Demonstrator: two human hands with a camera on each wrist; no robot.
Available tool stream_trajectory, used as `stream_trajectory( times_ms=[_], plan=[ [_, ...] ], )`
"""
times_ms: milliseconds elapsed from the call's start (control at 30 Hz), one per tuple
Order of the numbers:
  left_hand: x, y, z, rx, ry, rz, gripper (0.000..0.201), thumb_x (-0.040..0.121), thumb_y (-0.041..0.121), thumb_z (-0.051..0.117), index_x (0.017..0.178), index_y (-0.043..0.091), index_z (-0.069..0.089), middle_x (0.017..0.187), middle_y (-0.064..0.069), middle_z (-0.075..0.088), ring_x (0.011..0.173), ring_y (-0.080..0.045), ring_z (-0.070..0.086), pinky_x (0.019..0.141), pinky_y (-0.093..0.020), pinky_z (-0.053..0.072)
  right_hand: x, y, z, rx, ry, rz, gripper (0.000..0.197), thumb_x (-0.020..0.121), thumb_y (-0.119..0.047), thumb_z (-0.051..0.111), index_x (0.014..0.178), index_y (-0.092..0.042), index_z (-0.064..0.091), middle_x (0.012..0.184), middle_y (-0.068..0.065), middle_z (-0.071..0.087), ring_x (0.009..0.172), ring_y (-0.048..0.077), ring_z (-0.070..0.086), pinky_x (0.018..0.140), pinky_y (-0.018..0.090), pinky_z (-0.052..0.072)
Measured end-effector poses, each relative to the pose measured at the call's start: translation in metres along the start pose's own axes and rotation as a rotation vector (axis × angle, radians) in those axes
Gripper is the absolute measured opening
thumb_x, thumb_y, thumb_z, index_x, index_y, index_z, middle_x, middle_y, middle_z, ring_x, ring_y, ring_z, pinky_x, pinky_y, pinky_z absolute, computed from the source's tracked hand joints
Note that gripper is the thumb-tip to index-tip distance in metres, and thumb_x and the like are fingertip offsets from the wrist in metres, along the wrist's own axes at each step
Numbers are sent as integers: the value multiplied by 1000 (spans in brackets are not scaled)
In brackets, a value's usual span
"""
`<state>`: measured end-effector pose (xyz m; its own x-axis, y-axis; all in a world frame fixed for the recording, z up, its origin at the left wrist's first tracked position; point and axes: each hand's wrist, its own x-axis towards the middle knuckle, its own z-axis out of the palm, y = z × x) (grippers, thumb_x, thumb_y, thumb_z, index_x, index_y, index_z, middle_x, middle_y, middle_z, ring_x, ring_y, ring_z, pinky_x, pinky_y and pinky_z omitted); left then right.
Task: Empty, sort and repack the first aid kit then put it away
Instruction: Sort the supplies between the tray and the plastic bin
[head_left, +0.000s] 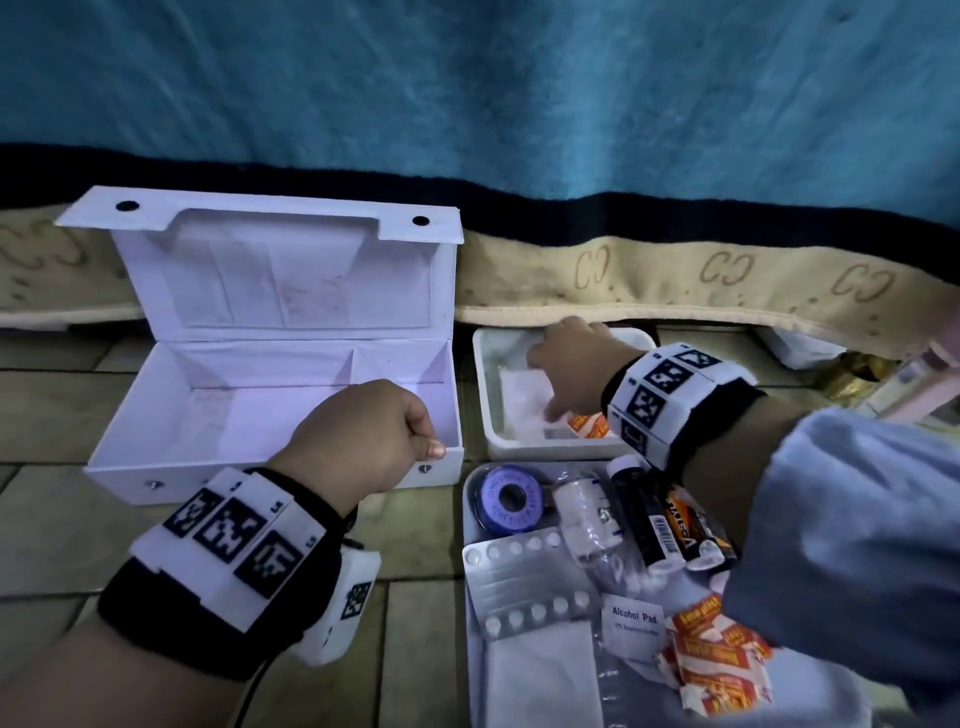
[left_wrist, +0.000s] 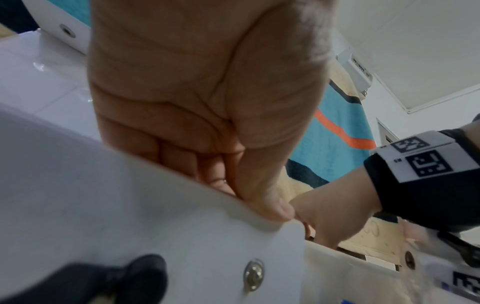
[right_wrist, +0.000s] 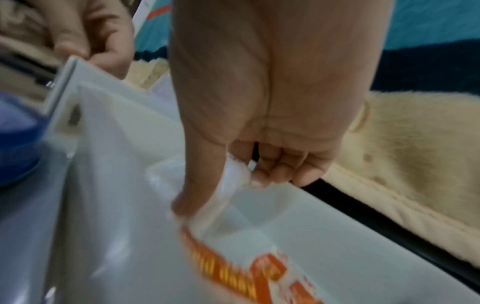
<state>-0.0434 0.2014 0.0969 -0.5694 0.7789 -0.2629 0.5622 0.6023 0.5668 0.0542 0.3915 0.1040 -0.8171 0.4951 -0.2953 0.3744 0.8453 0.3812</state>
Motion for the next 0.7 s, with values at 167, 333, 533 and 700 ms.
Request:
stream_trajectory(
  times_ms=[167, 333, 533, 700],
  plan=[
    [0, 0, -1, 4, -1, 17, 14, 78, 31, 74, 68, 23, 69, 66, 4, 63, 56, -14, 55, 63, -25, 44, -35, 22, -35, 316, 316, 52, 17, 91, -24, 54, 102, -13, 62, 110, 12, 59, 99, 30, 56, 75, 32, 42],
    [0, 3, -1, 49, -2, 34, 15, 78, 31, 74, 66, 25, 68, 65, 5, 61, 55, -9, 50, 55, -23, 36, -144, 14, -51, 583, 384, -189, 9, 81, -30, 64, 84, -22, 66, 75, -10, 60, 65, 5, 52, 62, 27, 44],
    [3, 0, 2, 69, 27, 42, 13, 77, 31, 75, 69, 23, 68, 67, 6, 62, 58, -8, 51, 54, -23, 36, -208, -35, 21, 572, 69, -250, 17, 59, -42, 46, 73, -36, 41, 73, -18, 47, 60, 0, 53, 52, 21, 47],
    [2, 0, 2, 75, 39, 55, 16, 77, 30, 75, 65, 24, 67, 67, 5, 63, 59, -10, 54, 57, -25, 40, -210, -67, 66, 469, 329, -294, 25, 56, -27, 50, 77, -22, 37, 75, -4, 53, 47, 14, 52, 35, 17, 37]
  ],
)
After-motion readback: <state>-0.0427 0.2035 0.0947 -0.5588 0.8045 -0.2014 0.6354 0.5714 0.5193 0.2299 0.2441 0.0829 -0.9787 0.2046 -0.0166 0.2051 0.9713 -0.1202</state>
